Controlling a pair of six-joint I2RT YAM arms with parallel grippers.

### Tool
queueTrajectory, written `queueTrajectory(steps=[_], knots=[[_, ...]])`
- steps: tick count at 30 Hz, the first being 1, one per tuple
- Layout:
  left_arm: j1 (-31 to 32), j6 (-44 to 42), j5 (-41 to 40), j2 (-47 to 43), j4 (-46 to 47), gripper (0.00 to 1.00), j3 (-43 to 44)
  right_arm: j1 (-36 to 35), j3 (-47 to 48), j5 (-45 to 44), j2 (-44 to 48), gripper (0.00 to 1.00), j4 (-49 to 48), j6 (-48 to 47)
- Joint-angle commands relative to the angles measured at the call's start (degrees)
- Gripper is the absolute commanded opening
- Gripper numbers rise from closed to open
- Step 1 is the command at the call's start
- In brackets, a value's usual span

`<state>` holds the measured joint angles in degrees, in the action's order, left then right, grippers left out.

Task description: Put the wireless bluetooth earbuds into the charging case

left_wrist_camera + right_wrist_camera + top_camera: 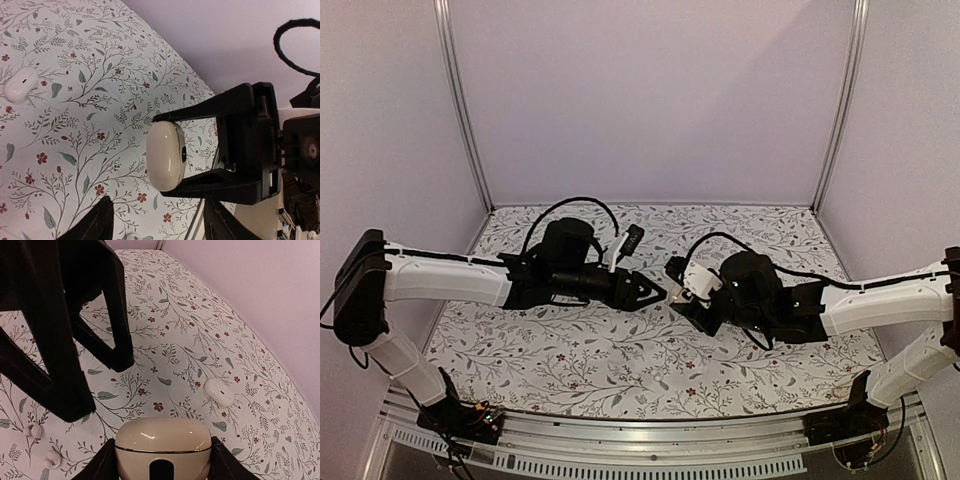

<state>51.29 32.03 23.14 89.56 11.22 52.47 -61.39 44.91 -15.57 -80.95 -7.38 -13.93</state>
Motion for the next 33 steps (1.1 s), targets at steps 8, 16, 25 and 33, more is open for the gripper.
queueTrajectory(steps=[8, 16, 25, 33], knots=[[2.71, 0.61, 0.54, 4.47, 3.76, 0.58, 3.09, -4.32, -2.89, -5.52, 2.76, 0.42, -6.57, -4.14], [2.93, 1.34, 3.01, 5.98, 5.51, 0.53, 4.05, -5.44, -2.72, -7.08, 2.52, 0.42, -7.23, -5.37], [2.85, 3.45, 6.36, 7.25, 9.08, 0.4, 3.76, -6.71, -2.56, -7.85, 2.72, 0.43, -8.0, -6.45], [2.87, 2.2, 6.79, 6.01, 9.46, 0.2, 2.72, -6.73, -3.04, -7.9, 3.11, 0.44, -8.26, -5.84]])
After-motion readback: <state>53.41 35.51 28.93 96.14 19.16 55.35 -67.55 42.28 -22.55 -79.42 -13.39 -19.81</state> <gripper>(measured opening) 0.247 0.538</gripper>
